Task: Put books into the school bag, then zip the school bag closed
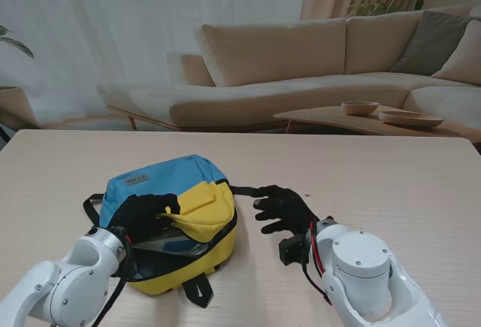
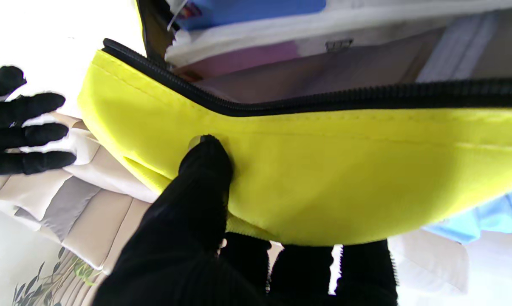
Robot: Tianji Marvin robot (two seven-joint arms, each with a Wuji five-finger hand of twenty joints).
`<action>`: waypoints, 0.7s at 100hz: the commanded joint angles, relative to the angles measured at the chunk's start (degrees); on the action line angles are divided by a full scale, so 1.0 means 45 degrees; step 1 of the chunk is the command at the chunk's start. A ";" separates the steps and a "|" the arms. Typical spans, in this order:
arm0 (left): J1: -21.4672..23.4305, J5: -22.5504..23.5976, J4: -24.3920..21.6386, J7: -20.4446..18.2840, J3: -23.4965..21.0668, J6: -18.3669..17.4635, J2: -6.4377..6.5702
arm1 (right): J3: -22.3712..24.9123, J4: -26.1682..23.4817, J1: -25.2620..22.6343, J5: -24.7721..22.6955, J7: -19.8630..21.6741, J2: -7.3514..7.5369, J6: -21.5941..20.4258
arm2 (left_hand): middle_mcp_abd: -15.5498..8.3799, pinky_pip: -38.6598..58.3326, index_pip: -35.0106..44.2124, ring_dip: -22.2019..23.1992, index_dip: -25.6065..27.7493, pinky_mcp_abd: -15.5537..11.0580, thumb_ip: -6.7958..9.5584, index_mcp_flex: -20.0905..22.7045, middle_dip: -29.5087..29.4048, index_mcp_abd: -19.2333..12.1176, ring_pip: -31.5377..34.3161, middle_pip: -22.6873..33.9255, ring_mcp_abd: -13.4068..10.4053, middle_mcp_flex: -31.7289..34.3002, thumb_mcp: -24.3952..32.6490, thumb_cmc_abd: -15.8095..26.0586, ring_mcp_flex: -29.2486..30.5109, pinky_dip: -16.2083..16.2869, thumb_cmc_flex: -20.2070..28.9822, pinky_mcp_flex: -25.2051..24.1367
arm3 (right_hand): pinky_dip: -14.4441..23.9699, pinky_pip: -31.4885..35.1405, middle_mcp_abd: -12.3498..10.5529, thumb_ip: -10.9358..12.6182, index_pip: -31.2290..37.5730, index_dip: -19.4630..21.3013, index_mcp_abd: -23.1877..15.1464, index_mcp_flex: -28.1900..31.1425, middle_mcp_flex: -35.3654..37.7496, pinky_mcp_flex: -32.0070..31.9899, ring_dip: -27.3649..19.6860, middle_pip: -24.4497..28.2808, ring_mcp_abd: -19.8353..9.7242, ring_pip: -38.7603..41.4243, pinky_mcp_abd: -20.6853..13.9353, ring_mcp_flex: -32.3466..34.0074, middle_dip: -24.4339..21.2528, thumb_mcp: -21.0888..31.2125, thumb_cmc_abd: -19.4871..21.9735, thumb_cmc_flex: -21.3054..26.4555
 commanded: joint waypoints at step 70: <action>0.3009 0.1063 -0.1176 0.0162 -0.0922 0.0556 -0.0182 | -0.1304 0.0615 -0.0008 -0.3723 0.0391 0.0459 -0.3568 | -0.0741 -0.4076 -0.4784 -0.2219 -0.2400 -0.0759 0.0444 -0.3008 -0.3807 0.0028 -0.5763 -0.4046 -0.0790 -0.5101 0.3121 0.0350 -0.4062 -0.1326 -0.6424 -0.3059 | 0.0424 0.0422 -0.0720 0.0521 0.0092 0.0420 -0.0940 0.0992 0.0532 -0.0216 -0.0006 0.0025 -0.0567 -0.0192 -0.0370 0.0586 -0.0011 -0.0207 -0.0245 -0.0886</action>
